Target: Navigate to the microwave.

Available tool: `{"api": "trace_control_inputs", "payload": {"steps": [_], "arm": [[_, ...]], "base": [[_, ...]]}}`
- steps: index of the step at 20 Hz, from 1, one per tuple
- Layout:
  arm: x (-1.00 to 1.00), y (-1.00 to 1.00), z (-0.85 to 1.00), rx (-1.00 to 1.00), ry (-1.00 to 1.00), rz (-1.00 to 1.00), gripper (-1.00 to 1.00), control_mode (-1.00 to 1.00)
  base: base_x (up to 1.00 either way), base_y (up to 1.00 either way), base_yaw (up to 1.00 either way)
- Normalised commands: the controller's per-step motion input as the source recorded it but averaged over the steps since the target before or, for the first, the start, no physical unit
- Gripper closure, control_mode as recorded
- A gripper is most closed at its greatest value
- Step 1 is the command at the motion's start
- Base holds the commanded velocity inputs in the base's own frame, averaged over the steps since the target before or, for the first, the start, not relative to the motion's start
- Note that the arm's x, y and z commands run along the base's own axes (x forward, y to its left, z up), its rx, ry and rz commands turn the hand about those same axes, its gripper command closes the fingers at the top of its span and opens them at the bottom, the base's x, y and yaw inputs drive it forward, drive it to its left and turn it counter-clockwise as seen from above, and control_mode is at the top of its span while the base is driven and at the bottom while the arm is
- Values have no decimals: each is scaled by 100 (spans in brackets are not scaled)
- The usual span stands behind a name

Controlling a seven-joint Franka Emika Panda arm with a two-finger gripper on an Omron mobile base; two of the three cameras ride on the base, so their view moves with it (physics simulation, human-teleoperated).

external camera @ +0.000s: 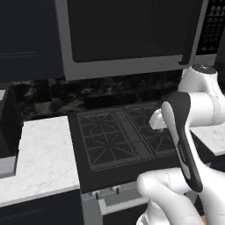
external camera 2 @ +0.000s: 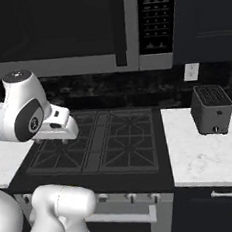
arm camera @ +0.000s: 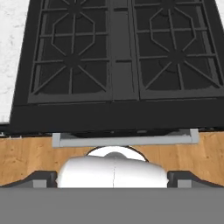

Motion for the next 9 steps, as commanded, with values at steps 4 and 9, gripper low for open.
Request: {"api": "trace_control_inputs", "payload": {"steps": [4,9], "arm": [[0,0,0,0,0,0,-100,100],[0,0,0,0,0,0,-100,100]], "base": [[100,8,-18],[100,-16,17]]}}
